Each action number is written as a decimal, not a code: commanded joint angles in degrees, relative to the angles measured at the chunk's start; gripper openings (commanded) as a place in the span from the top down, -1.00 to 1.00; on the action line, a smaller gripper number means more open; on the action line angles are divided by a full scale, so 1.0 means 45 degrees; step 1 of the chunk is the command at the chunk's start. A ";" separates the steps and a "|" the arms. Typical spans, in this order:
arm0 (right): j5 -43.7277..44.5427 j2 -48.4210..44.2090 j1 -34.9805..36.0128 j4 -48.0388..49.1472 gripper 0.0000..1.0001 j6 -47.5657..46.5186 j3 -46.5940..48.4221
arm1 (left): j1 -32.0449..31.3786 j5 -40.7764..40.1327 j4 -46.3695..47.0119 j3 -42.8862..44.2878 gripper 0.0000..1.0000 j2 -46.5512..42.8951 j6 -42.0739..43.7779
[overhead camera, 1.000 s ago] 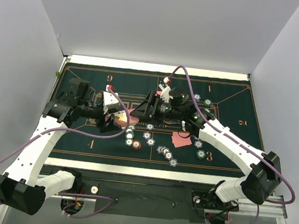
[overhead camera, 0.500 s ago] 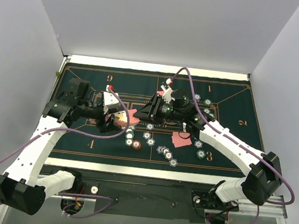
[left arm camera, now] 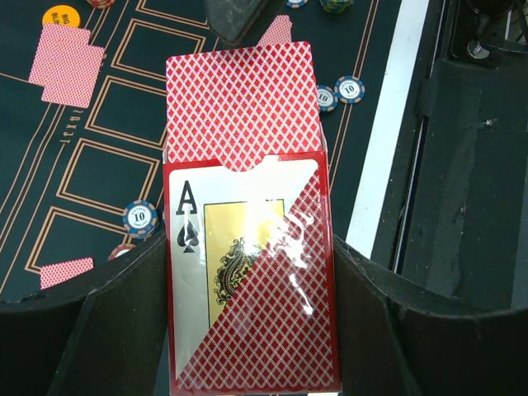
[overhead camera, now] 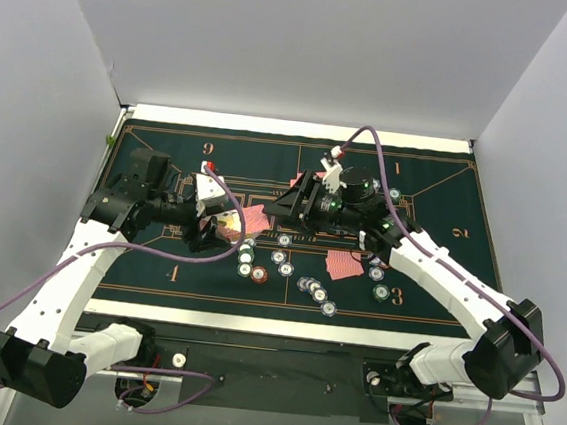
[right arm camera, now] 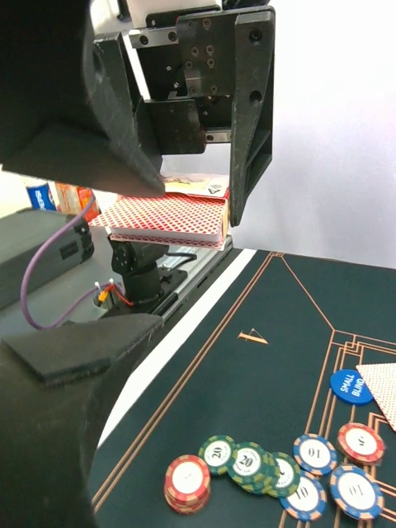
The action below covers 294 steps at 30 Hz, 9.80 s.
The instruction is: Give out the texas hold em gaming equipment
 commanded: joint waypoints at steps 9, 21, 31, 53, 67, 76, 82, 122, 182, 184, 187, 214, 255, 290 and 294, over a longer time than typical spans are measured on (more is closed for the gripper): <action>0.0035 0.0214 0.0716 -0.0226 -0.28 -0.0293 0.1047 | -0.0050 0.0554 0.0559 0.0305 0.17 -0.0158 0.0090; 0.0054 0.0314 0.0991 0.0517 0.30 0.0236 0.0364 | -0.0050 0.0691 0.0363 0.0696 0.17 -0.0041 0.0070; 0.0132 -0.0331 0.0659 0.0321 0.65 0.0332 0.0031 | -0.0050 0.0710 0.0461 0.0559 0.17 -0.0236 -0.0008; -0.0375 -0.1268 -0.0433 -0.0654 1.00 -0.0115 0.0187 | -0.0050 0.0593 0.0364 0.0364 0.17 -0.0295 0.0070; -0.1293 -0.1388 -0.2993 -0.2530 1.00 -0.1307 0.1847 | -0.0031 0.0515 0.0324 0.0383 0.17 -0.0139 0.0031; 0.3448 0.2824 -0.2469 -0.7333 1.00 -0.6712 0.5026 | -0.0050 0.0554 0.0500 0.0462 0.17 -0.0002 -0.0223; 0.6633 0.6400 -0.1530 -0.8740 1.00 -0.8846 0.7997 | -0.0050 0.0671 0.0500 0.0637 0.17 -0.0041 -0.0379; 0.8980 1.4902 0.1440 -0.9289 0.62 -0.8339 1.5519 | -0.0050 0.0593 0.0208 0.0383 0.17 -0.0744 -0.0477; 0.2378 1.3456 -0.4458 -0.5010 -0.31 -0.3867 1.0947 | -0.0011 0.0320 -0.0261 0.0852 0.17 -0.0354 0.0090; 0.2398 1.3710 -0.4517 -0.5127 -0.31 -0.3847 1.1473 | 0.0008 0.0339 -0.0222 0.0833 0.17 -0.0354 0.0051; 0.2378 1.3906 -0.4556 -0.5206 -0.31 -0.3808 1.2061 | 0.0008 0.0339 -0.0222 0.0813 0.17 -0.0334 0.0070; -0.0864 0.1681 -0.0261 -0.1182 -0.49 -0.2322 0.2337 | 0.0067 0.0203 -0.0164 0.0129 0.17 -0.0373 0.0402; -0.1060 0.0782 0.1088 0.2351 -0.16 -0.0019 -0.0398 | 0.0047 0.0320 -0.0066 0.0364 0.17 -0.0354 0.0265; -0.0357 -0.1016 0.0247 0.1845 -0.23 -0.0136 -0.0712 | 0.0047 0.0398 0.0168 0.0501 0.17 -0.0158 0.0070; -0.0278 -0.0294 0.0774 0.1883 -0.22 -0.0156 -0.0516 | 0.0047 0.0456 0.0188 0.0559 0.17 -0.0158 0.0050</action>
